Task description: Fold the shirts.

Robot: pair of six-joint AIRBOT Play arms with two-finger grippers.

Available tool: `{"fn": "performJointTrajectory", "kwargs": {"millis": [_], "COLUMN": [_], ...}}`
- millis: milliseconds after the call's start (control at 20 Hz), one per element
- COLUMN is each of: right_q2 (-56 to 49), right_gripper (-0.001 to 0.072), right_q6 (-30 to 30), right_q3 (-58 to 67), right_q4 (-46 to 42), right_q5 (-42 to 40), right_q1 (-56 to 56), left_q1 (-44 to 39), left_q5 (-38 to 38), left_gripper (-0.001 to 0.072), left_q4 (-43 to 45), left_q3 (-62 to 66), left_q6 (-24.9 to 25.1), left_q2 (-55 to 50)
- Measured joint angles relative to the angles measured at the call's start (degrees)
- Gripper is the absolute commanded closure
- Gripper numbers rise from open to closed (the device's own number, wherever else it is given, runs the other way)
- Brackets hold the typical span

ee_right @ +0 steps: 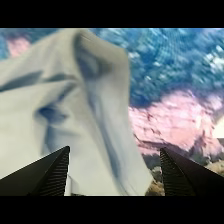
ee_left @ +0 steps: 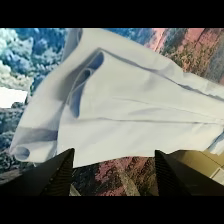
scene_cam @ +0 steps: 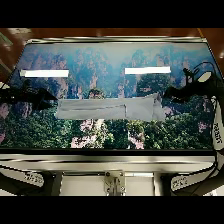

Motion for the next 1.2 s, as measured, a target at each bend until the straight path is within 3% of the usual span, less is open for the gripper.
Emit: {"fn": "performJointTrajectory", "kwargs": {"millis": [400, 450, 500, 600, 650, 700, 750, 800, 900, 1200], "right_q2": [-9.2, -10.1, -10.6, -11.9, -12.1, -12.1, -11.7, -10.8, -7.6, 9.1], "right_gripper": [0.0021, 0.0084, 0.0235, 0.0657, 0.0655, 0.0655, 0.0655, 0.0656, 0.0656, 0.0655], "right_q6": [-2.3, -2.3, -2.3, -2.2, -1.8, -1.9, -1.8, -1.8, -1.6, 0.7], "right_q3": [-1.2, -1.2, -1.1, -1.4, -1.4, -1.3, -1.3, -1.3, -1.2, -1.2], "right_q4": [12.5, 13.8, 14.4, 14.6, 14.5, 14.4, 14.3, 13.9, 13.9, 14.0], "right_q5": [5.2, 5.1, 4.8, 3.7, 3.3, 3.1, 3.1, 3.1, 4.4, 13.5], "right_q1": [-0.8, -0.5, 0.0, 0.6, 0.8, 0.9, 1.0, 1.0, 0.6, 0.8], "left_q1": [-3.6, -4.3, -5.1, -6.8, -7.6, -8.5, -9.6, -10.9, -14.6, -34.4], "left_q5": [-5.2, -5.3, -5.4, -5.6, -5.5, -5.2, -4.7, -3.5, -0.1, 16.0], "left_gripper": [0.0116, 0.0117, 0.0116, 0.012, 0.0185, 0.0385, 0.0539, 0.0587, 0.067, 0.067], "left_q4": [0.0, 0.0, 0.0, 0.0, 0.0, 0.0, -0.1, -0.2, -1.7, -6.9], "left_q3": [0.7, 0.7, 0.7, 0.7, 0.7, 0.7, 0.7, 0.7, 0.7, 0.7], "left_q6": [1.5, 1.7, 1.8, 1.9, 1.9, 1.9, 2.0, 2.1, 2.1, 3.7], "left_q2": [7.0, 7.4, 7.8, 8.2, 8.3, 8.4, 8.4, 8.4, 8.2, 3.8]}}
